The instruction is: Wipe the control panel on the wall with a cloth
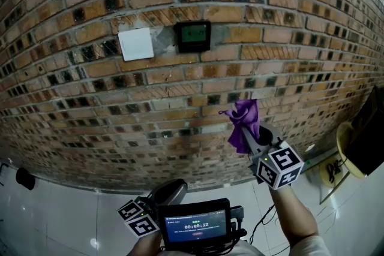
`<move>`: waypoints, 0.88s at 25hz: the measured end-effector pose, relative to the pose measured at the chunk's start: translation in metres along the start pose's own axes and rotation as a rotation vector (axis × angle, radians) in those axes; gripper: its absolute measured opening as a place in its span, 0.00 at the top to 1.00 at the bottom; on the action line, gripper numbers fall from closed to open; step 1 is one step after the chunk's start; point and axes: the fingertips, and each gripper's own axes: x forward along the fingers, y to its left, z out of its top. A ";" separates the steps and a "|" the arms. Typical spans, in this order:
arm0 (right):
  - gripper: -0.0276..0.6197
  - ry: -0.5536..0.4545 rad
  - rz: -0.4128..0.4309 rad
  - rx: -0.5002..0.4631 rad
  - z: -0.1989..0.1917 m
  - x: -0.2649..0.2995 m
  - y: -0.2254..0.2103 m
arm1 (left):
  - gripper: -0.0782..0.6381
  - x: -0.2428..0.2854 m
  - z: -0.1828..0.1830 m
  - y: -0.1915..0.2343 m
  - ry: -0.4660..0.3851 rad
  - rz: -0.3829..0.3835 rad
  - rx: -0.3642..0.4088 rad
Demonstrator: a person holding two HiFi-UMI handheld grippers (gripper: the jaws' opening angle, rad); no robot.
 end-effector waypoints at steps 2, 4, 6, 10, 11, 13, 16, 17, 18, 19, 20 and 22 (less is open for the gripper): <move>0.84 0.006 0.005 0.005 -0.004 -0.003 0.004 | 0.82 -0.001 0.000 0.000 -0.002 0.001 -0.001; 0.84 0.015 0.013 0.012 -0.010 -0.005 0.009 | 0.82 -0.002 -0.001 0.000 -0.003 0.003 -0.002; 0.84 0.023 0.017 0.023 -0.015 -0.007 0.012 | 0.82 -0.003 -0.001 0.000 -0.005 0.005 -0.003; 0.84 0.032 0.021 0.036 -0.022 -0.011 0.015 | 0.82 -0.004 -0.002 0.001 -0.006 0.008 -0.006; 0.84 0.034 0.021 0.037 -0.023 -0.012 0.015 | 0.82 -0.004 -0.002 0.001 -0.007 0.009 -0.007; 0.84 0.034 0.019 0.041 -0.023 -0.015 0.015 | 0.82 -0.005 -0.002 0.000 -0.008 0.011 -0.008; 0.84 0.036 0.017 0.048 -0.025 -0.020 0.017 | 0.82 -0.006 -0.003 0.000 -0.007 0.013 -0.010; 0.84 0.038 0.017 0.051 -0.025 -0.022 0.018 | 0.82 -0.007 -0.003 -0.001 -0.007 0.013 -0.010; 0.84 0.041 0.018 0.055 -0.027 -0.024 0.019 | 0.82 -0.007 -0.003 -0.001 -0.007 0.014 -0.012; 0.84 0.044 0.019 0.059 -0.028 -0.026 0.020 | 0.82 -0.007 -0.003 -0.002 -0.006 0.015 -0.013; 0.84 0.049 0.022 0.064 -0.030 -0.027 0.021 | 0.82 -0.007 -0.003 -0.002 -0.006 0.017 -0.014; 0.84 0.059 0.026 0.073 -0.035 -0.029 0.022 | 0.82 -0.006 -0.001 -0.002 -0.006 0.016 -0.011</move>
